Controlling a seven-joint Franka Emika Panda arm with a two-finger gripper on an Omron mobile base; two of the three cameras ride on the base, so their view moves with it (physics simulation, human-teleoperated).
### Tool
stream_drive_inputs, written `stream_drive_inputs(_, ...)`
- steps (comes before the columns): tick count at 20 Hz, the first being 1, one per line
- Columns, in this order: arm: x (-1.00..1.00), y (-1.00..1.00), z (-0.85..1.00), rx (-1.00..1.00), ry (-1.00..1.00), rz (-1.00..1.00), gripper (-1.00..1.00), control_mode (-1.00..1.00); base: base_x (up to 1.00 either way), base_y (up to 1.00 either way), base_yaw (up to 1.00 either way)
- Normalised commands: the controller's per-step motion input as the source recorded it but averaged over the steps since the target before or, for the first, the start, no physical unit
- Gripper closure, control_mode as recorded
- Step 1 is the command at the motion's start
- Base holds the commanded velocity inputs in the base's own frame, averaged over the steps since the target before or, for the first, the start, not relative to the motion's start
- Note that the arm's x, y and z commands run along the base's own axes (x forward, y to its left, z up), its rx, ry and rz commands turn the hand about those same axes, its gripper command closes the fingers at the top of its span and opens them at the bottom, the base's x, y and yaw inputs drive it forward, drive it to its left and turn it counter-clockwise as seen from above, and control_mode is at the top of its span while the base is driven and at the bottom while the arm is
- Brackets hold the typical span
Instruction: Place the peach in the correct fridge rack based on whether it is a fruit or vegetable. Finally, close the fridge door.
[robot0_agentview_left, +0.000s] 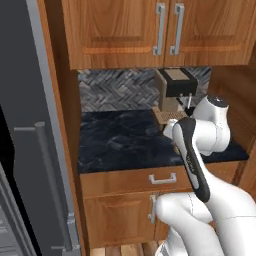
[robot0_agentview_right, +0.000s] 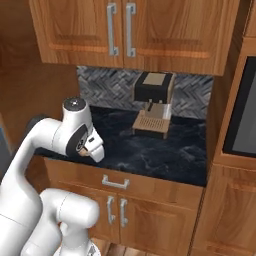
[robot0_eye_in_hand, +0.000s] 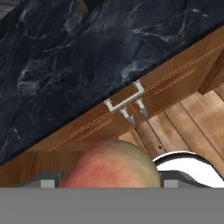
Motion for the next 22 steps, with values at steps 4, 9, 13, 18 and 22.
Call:
stream_drive_inputs(4,0.0,0.0,0.0,0.0,0.0,0.0,1.0,1.0,-1.0,0.09,0.4)
stream_drive_inputs(9,0.0,0.0,0.0,0.0,0.0,0.0,1.0,1.0,-1.0,0.47,0.53)
stream_drive_inputs(13,0.0,0.0,0.0,0.0,0.0,0.0,1.0,1.0,-0.65,0.71,0.77)
stream_drive_inputs(18,0.0,0.0,0.0,0.0,0.0,0.0,1.0,1.0,-0.03,1.0,0.68)
stream_drive_inputs(22,0.0,0.0,0.0,0.0,0.0,0.0,1.0,1.0,0.75,1.0,0.38)
